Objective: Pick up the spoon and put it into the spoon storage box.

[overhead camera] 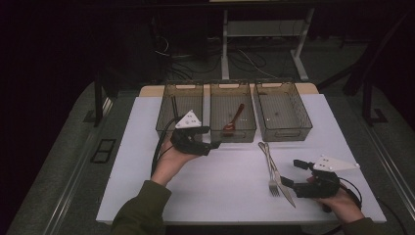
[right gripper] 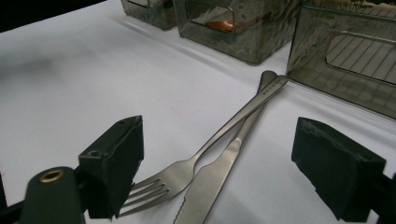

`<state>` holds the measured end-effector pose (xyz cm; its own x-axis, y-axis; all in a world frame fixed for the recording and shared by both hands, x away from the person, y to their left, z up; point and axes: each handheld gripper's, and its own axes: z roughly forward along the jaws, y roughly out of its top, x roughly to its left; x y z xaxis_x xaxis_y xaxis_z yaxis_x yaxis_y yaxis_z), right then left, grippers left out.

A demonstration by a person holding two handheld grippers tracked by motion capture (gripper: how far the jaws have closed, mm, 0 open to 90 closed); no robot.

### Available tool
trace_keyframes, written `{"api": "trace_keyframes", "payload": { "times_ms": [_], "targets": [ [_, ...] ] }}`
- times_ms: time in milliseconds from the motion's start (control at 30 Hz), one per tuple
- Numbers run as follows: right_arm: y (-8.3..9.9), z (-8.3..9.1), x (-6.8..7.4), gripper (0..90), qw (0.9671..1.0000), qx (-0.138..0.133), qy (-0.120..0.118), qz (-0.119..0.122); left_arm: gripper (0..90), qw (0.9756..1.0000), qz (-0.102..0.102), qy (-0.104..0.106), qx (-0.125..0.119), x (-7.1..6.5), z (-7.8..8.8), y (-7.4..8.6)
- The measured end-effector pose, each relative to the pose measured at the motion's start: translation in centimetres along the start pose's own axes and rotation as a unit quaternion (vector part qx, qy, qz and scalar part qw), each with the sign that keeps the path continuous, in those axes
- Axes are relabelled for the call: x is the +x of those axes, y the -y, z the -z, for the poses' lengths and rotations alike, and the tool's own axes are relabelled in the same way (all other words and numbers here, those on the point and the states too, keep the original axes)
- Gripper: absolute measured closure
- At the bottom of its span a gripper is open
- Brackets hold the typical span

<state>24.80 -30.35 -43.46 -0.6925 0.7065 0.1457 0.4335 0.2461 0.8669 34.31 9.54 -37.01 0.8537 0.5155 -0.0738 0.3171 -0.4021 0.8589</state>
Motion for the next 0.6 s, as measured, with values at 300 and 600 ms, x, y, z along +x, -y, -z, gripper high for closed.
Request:
{"api": "trace_keyframes", "payload": {
  "times_ms": [300, 600],
  "targets": [
    [0.0, 0.0, 0.0, 16.1, 1.0, 0.003, -0.001, 0.002, 21.3, 0.9999, -0.002, 0.003, -0.011, -1.5, 1.5, 3.4],
    [0.0, 0.0, 0.0, 16.1, 1.0, 0.004, 0.001, 0.003, 13.6, 1.0, 0.003, 0.003, -0.006, -1.7, 2.7, 6.5]
  ]
}}
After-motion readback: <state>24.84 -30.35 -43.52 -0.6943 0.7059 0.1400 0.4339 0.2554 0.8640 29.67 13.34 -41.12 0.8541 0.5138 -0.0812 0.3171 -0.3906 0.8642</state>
